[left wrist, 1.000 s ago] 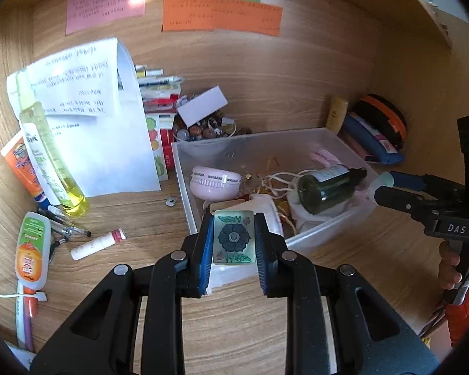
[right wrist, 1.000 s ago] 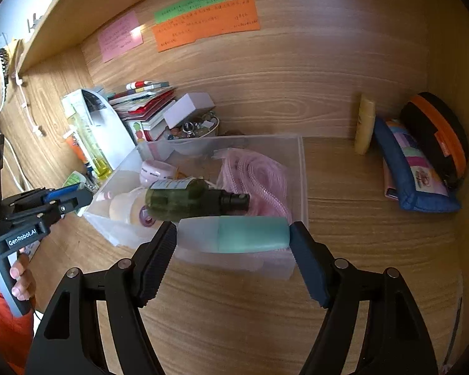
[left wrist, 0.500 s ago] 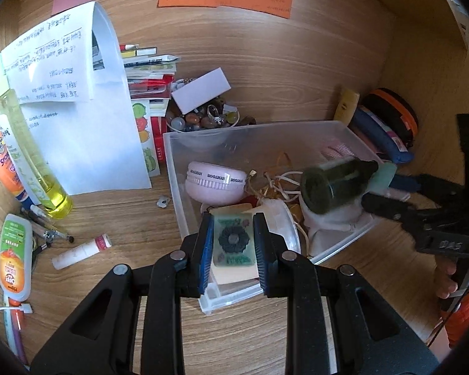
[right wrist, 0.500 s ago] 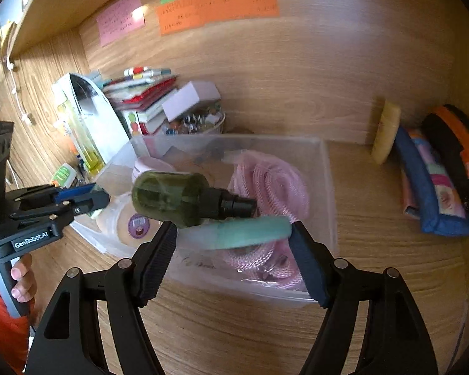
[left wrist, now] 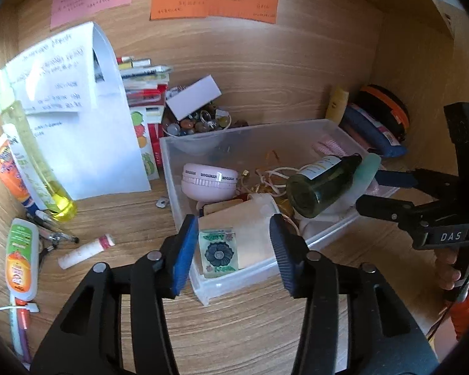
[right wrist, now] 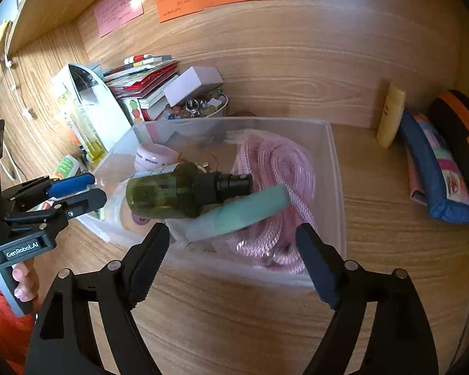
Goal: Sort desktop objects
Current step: 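Release mint tube into clear box with right gripper while left drops badge there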
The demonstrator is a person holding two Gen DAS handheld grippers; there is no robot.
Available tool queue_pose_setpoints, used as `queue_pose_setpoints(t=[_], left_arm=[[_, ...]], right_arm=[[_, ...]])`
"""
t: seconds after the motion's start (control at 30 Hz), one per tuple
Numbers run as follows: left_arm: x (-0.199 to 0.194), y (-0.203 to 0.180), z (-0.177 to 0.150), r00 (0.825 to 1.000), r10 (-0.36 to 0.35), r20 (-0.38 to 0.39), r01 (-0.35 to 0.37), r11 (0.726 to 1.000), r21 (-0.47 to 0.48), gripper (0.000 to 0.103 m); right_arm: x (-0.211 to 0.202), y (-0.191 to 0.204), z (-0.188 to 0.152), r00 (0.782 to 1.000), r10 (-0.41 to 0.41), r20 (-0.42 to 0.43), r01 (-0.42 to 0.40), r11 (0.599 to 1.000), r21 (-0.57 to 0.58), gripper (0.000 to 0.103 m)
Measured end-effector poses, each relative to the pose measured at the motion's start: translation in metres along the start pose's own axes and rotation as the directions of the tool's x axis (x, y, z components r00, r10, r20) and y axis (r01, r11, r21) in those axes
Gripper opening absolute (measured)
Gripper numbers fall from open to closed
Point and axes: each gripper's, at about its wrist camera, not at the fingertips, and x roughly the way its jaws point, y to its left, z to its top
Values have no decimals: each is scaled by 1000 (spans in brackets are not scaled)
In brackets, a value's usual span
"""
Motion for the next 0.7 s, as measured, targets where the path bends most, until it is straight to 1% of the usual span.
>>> queue_pose_setpoints(t=[0.03, 0.07, 0.27, 0.3, 0.33, 0.4, 0.47, 0.53, 0.7], left_arm=[[-3, -1, -1, 1000, 4, 4, -4, 1000, 3, 53], [-6, -2, -1, 1000, 7, 8, -7, 1000, 4, 54], [-22, -8, -6, 999, 35, 21, -35, 999, 11, 57], [-24, -10, -7, 999, 44, 23, -44, 999, 12, 62], [-26, -12, -8, 998, 58, 32, -58, 998, 13, 72], [-32, -15, -9, 995, 79, 54, -80, 997, 13, 77], [-37, -19, -10, 994, 84, 67, -85, 996, 10, 78], [-42, -22, -11, 994, 77, 74, -76, 997, -7, 83], [-51, -29, -12, 993, 74, 92, -71, 997, -41, 83]], right_arm=[[-3, 0, -1, 1000, -6, 3, 6, 1000, 1, 81], [-4, 1, -2, 1000, -9, 4, 9, 1000, 2, 81], [-19, 7, -8, 1000, -23, 17, 23, 1000, -5, 81], [-22, 9, -9, 999, -26, 20, 27, 1000, -11, 81], [-25, 10, -10, 999, -30, 23, 30, 999, -17, 81], [-31, 14, -13, 999, -40, 35, 41, 999, -31, 81], [-38, 18, -15, 997, -49, 53, 52, 998, -48, 81], [-45, 21, -18, 996, -56, 70, 60, 996, -64, 81], [-62, 28, -24, 990, -78, 118, 90, 991, -97, 82]])
